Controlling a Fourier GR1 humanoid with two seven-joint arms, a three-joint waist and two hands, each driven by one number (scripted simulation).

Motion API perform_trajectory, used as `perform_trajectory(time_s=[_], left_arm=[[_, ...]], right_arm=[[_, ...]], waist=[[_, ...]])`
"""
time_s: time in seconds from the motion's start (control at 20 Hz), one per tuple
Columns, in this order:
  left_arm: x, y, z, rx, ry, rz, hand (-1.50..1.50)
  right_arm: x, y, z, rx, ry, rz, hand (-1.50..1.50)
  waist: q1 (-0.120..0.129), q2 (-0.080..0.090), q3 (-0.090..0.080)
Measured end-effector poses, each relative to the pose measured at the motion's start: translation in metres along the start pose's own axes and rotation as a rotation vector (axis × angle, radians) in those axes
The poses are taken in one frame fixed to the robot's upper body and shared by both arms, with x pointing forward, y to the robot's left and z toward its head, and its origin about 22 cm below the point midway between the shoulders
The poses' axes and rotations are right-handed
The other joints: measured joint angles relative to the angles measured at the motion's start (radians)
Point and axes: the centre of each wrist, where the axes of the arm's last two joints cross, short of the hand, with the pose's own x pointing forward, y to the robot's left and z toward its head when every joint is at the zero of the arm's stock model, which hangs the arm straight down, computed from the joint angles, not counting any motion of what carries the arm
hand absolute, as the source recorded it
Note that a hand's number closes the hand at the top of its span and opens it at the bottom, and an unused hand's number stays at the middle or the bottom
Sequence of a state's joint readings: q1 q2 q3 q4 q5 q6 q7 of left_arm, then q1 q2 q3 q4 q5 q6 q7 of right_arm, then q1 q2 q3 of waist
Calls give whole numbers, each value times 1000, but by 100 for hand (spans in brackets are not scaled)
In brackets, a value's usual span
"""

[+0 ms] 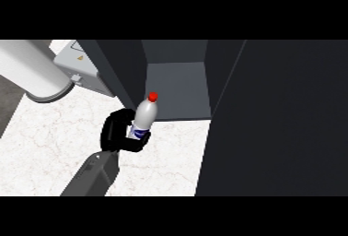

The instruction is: Pick up the bottled water, place it into the cabinet and close the cabinet

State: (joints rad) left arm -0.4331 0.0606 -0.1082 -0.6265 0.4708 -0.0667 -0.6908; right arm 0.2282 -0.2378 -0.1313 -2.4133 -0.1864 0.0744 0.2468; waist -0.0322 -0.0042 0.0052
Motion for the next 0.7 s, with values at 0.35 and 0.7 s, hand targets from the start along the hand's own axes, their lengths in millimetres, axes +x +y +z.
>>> perform_trajectory(time_s=[0.35, 0.7], left_arm=[[5, 3, 1, 67, 14, -61, 150], [10, 3, 0, 146, 29, -134, 150]], right_arm=[[-8, -10, -2, 22, -6, -63, -150], [-12, -19, -4, 41, -16, -124, -150]], waist=[[-21, -2, 3], [-39, -3, 8]])
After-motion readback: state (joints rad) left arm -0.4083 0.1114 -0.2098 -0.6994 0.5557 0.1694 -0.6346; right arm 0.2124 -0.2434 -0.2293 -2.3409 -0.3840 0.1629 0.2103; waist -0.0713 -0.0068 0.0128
